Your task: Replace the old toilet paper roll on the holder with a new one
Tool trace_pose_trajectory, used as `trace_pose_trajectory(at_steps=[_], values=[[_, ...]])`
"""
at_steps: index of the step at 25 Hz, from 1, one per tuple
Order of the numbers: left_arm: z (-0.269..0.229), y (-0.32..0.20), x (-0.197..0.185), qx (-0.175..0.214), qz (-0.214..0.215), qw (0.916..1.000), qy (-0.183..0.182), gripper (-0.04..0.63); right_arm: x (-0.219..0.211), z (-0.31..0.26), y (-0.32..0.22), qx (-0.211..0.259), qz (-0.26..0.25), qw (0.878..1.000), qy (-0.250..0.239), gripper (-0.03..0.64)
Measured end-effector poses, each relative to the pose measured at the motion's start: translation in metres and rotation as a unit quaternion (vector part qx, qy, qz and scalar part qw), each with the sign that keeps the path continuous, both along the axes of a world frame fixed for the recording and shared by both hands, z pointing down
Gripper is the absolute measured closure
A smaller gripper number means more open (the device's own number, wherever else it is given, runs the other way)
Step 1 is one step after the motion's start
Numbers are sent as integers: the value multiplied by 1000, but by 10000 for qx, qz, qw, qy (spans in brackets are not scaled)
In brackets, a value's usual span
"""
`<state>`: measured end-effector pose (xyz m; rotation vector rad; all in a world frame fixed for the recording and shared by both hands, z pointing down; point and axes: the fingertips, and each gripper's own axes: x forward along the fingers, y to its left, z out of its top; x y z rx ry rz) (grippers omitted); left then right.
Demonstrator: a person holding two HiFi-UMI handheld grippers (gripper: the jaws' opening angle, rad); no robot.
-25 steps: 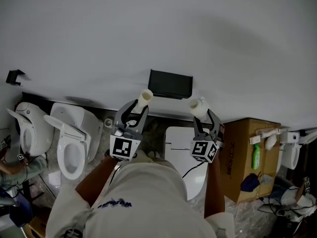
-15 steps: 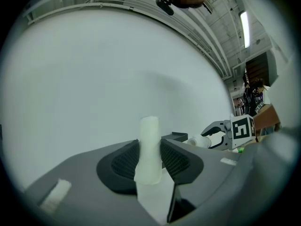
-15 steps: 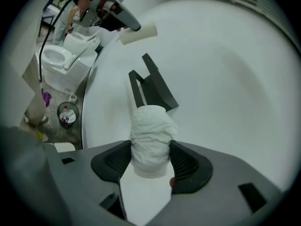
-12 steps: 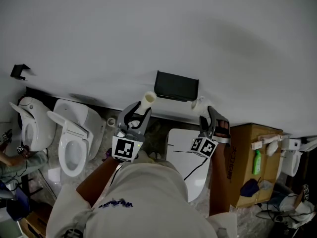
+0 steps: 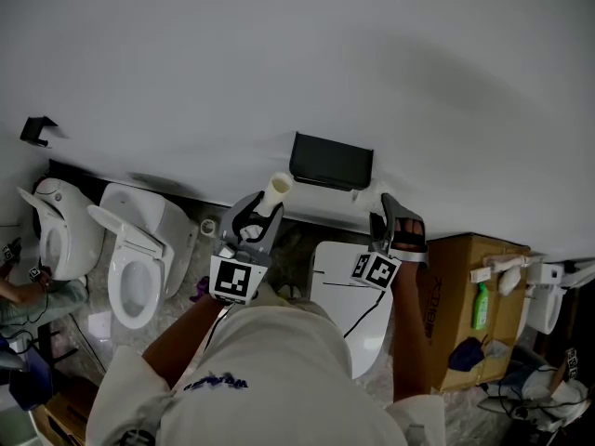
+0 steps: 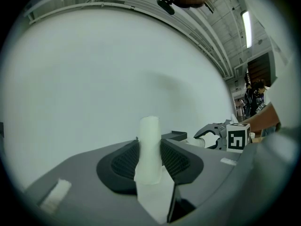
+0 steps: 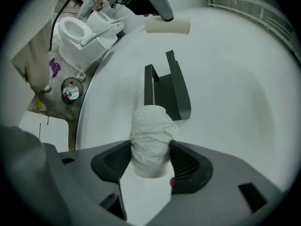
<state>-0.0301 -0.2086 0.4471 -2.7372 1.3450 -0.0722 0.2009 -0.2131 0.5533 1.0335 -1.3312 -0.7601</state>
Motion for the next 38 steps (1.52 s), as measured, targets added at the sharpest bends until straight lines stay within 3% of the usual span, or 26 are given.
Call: trace_pose_trajectory(at_steps=[7,15,38], values=[[8,0,-10,-133,-77,9999,-59,445,-13,7,-5,-68,-63,10000,-3,351],[10,0,-15,-147,-114,9998,-49,445,-25,8,-14,65,-209,9987,452,353],[12,2,-25,-179,-191,9997,9,445,-56,10,-23,138,-430,9975,542,353]])
